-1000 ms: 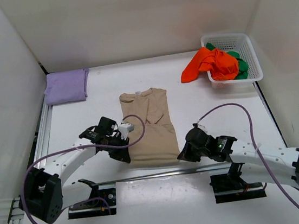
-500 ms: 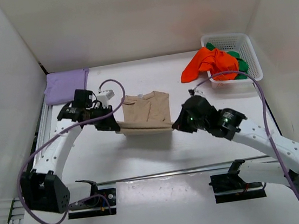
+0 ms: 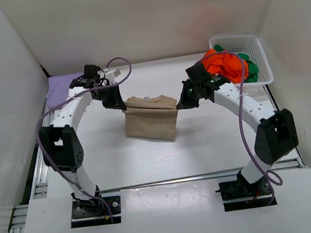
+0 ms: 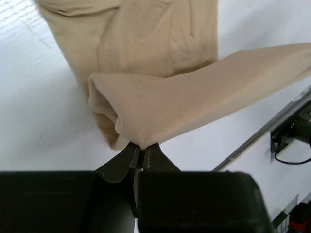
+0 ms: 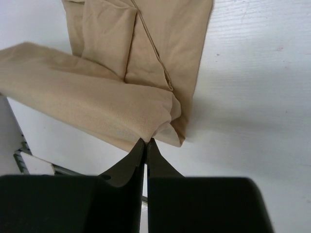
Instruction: Fold and stack the t-shirts
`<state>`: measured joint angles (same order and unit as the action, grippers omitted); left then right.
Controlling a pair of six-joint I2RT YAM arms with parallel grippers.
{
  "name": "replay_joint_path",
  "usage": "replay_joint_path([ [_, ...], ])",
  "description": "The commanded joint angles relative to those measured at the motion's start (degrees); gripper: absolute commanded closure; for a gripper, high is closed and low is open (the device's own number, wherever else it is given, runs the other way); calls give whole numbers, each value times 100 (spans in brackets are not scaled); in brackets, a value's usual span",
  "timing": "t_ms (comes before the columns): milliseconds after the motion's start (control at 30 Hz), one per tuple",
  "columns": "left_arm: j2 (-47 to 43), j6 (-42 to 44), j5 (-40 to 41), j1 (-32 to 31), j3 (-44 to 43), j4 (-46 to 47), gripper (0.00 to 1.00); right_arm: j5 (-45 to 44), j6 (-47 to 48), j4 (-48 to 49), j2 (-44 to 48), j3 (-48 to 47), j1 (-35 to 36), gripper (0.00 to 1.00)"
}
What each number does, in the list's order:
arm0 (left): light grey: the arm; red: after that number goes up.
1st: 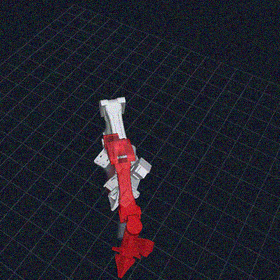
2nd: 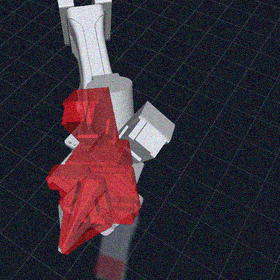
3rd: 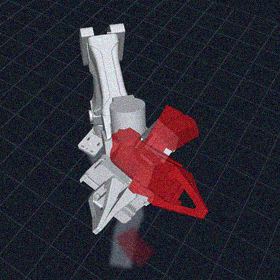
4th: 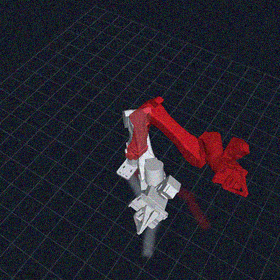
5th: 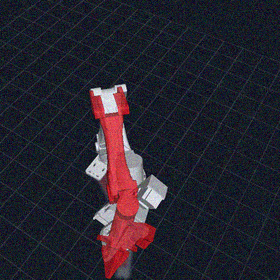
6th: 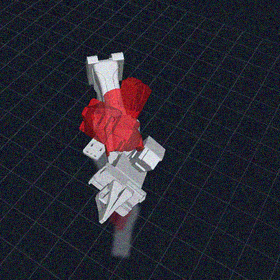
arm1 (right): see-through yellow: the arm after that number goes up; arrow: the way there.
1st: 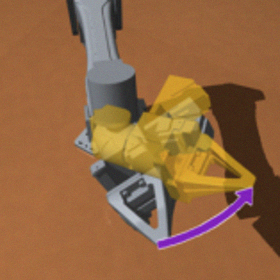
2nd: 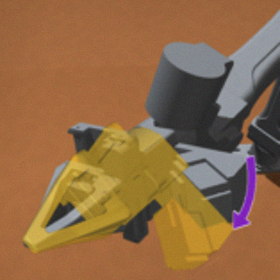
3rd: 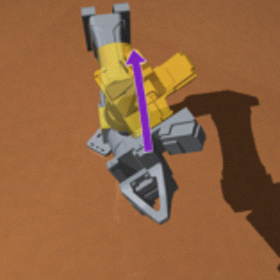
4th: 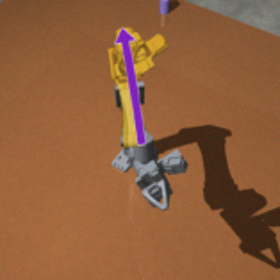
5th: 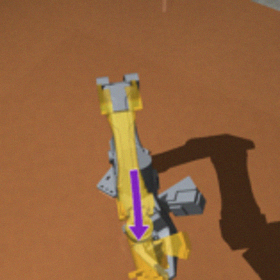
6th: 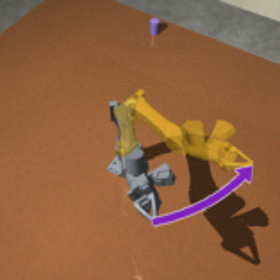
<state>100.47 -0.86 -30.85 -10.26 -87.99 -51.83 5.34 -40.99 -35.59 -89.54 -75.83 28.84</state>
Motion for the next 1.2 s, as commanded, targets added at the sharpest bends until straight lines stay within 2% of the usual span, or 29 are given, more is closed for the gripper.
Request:
replay_joint_path([
  [0,323,86,54,278,-412,33,90,414,338,-361,-317,-423,-290,100],
  [367,2090,86,-140,464,-2160,33,90,486,13,-308,-1775,-1469,-739,100],
  [433,2449,86,-254,464,-2363,94,80,398,-66,-308,-2118,-1618,-792,100],
  [500,2714,86,-333,464,-2740,252,65,179,-137,-308,-2348,-1847,-844,88],
  [533,2837,86,-334,464,-2881,253,58,30,-207,-308,-2575,-1934,-845,78],
  [567,3073,86,-282,464,-3021,253,44,-216,-207,-256,-2682,-2031,-897,62],
  [600,3163,86,-194,464,-3266,305,41,-279,-207,-255,-2796,-2267,-898,57],
  [700,3286,86,324,525,-3715,305,38,-332,-68,-80,-3148,-2855,-1003,55],
  [800,2936,86,860,525,-3674,305,40,-490,450,78,-3053,-3034,-873,55],
  [867,2612,86,914,429,-3455,446,44,-700,775,193,-2737,-2728,-749,55],
  [967,2478,86,845,166,-3190,534,44,-693,777,193,-2437,-2106,-643,58],
  [1067,2425,86,904,-308,-3128,534,41,-578,611,376,-2305,-1629,-643,53],
  [1167,2547,86,1686,-792,-3076,841,41,-307,610,719,-2235,-1267,-643,46],
])
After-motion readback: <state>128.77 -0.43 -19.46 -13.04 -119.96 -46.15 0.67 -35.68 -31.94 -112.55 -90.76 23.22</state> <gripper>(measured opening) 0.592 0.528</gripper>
